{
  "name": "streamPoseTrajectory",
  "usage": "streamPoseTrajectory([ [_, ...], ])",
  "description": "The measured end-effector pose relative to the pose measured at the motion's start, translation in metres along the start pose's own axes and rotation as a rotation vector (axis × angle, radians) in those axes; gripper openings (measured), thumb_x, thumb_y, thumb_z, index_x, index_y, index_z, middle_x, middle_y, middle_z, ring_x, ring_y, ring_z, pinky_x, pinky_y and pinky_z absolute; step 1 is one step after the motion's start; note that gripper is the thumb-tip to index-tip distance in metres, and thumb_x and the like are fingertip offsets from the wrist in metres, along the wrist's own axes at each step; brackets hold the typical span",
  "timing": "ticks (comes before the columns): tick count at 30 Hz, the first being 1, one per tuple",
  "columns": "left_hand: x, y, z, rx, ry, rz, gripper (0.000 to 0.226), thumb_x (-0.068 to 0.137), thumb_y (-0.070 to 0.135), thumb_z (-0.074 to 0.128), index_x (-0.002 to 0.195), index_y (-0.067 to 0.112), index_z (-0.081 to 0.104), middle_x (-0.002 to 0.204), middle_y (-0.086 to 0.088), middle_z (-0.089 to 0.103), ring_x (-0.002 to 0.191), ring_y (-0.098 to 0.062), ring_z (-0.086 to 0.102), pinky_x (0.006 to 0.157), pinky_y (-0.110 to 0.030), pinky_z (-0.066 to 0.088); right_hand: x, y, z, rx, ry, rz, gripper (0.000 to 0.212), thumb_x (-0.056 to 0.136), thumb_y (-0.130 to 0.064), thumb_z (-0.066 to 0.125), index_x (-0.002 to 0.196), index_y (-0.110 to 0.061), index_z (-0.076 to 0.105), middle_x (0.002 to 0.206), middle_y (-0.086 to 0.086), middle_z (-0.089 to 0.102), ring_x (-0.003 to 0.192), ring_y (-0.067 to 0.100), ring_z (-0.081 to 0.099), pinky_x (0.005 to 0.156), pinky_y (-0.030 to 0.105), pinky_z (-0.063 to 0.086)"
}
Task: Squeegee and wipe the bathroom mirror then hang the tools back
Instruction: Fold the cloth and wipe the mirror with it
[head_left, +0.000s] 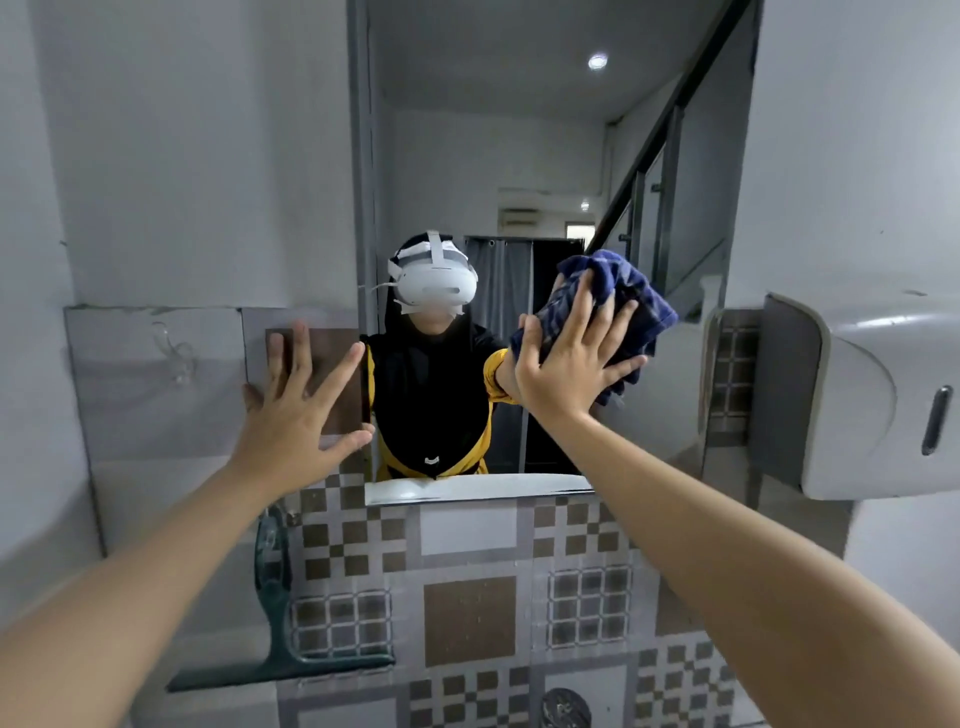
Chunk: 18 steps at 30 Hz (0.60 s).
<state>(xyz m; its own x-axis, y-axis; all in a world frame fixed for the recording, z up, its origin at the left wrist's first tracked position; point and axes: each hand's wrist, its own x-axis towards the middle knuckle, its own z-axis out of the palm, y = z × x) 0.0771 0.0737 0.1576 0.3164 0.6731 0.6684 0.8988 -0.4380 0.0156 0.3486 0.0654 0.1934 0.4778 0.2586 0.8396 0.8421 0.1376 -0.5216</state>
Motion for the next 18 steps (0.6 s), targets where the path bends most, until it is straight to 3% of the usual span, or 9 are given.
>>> streamPoseTrajectory([
  [4, -0.007, -0.003, 0.007, 0.020, -0.019, 0.010, 0.100, 0.073, 0.068, 0.055, 0.143, 0.046, -0.013, 0.147, -0.003, -0.042, 0.135, -0.032, -0.036, 0.105, -0.072, 0.008, -0.027, -0.048, 0.020, 0.025, -0.049, -0.042, 0.071, 0.091, -0.050, 0.044, 0.150, -0.031, 0.011, 0.161, 0.004, 0.008, 0.147, 0.027, -0.008, 0.105, 0.067, -0.014],
  [8, -0.014, 0.001, 0.016, 0.017, -0.015, -0.012, 0.102, 0.068, 0.081, 0.044, 0.142, 0.046, -0.017, 0.147, -0.007, -0.042, 0.136, -0.034, -0.034, 0.103, -0.070, 0.004, -0.039, -0.089, 0.032, 0.029, -0.119, -0.162, 0.067, 0.092, -0.047, 0.044, 0.150, -0.034, 0.013, 0.162, -0.001, 0.004, 0.146, 0.023, -0.011, 0.104, 0.060, -0.021],
  [11, -0.017, 0.000, 0.022, -0.015, 0.011, -0.020, 0.107, 0.069, 0.067, 0.061, 0.144, 0.044, -0.012, 0.151, -0.008, -0.035, 0.139, -0.032, -0.029, 0.103, -0.074, 0.010, -0.041, -0.100, 0.036, 0.006, -0.161, -0.399, 0.066, 0.091, -0.042, 0.047, 0.149, -0.034, 0.018, 0.161, 0.000, 0.012, 0.147, 0.022, -0.004, 0.105, 0.060, -0.018],
  [15, -0.018, -0.001, 0.025, -0.010, 0.004, -0.033, 0.110, 0.068, 0.070, 0.061, 0.144, 0.043, -0.013, 0.149, -0.006, -0.039, 0.137, -0.028, -0.034, 0.105, -0.071, 0.007, -0.042, -0.085, 0.035, -0.106, -0.207, -0.836, 0.061, 0.090, -0.040, 0.050, 0.147, -0.034, 0.030, 0.157, 0.000, 0.027, 0.147, 0.027, 0.013, 0.109, 0.064, -0.004],
  [18, -0.017, -0.001, 0.026, -0.016, 0.004, -0.030, 0.112, 0.065, 0.073, 0.060, 0.144, 0.043, -0.014, 0.148, -0.005, -0.041, 0.136, -0.028, -0.036, 0.105, -0.070, 0.005, -0.041, -0.068, 0.031, -0.207, -0.259, -0.995, 0.060, 0.090, -0.042, 0.047, 0.147, -0.037, 0.028, 0.158, -0.002, 0.026, 0.147, 0.026, 0.014, 0.110, 0.063, -0.004],
])
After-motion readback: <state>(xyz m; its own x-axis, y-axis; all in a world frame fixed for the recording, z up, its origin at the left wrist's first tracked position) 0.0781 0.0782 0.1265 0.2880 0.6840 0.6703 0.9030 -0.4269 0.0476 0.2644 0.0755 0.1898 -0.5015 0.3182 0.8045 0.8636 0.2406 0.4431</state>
